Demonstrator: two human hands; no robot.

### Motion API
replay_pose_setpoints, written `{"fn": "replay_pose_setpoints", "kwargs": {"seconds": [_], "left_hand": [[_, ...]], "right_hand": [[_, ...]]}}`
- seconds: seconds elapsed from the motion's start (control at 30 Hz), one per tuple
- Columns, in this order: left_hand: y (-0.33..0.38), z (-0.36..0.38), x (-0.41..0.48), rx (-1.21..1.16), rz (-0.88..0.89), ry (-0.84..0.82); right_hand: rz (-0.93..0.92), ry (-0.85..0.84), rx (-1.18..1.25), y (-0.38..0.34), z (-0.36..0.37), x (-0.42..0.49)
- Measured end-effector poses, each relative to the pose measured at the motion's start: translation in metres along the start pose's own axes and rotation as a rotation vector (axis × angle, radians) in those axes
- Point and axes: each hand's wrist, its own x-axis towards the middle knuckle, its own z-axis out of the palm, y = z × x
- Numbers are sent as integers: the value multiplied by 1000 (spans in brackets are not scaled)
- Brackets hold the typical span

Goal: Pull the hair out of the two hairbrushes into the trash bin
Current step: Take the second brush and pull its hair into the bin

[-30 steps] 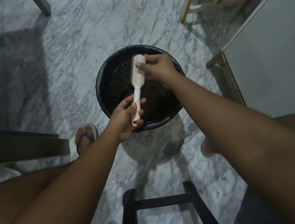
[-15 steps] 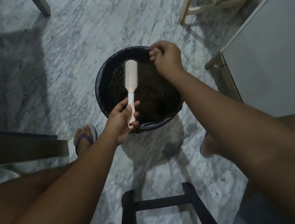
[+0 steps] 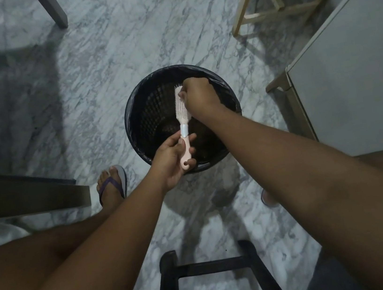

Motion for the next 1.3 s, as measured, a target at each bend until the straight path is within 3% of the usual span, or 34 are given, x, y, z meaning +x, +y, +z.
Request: {"fn": "replay_pose_setpoints", "kwargs": {"seconds": [0.1, 0.23, 0.43, 0.83, 1.03, 1.2, 1.3], "left_hand": [[2, 1, -1, -42, -18, 4], [10, -2, -1, -53, -11, -8], [18, -1, -4, -53, -54, -88], [9, 6, 0, -1, -40, -27], [8, -9, -1, -19, 3, 35], [12, -12, -3, -27, 36, 37], [13, -13, -4, -37, 51, 73]], "right_hand": [[58, 34, 74, 4, 2, 12], [124, 90, 397, 5, -13, 11], [-9, -128, 294, 6, -21, -5], [73, 31, 155, 4, -10, -4], [192, 136, 623, 2, -21, 10], [217, 180, 590, 15, -24, 10], [306, 231, 732, 21, -25, 12]]}}
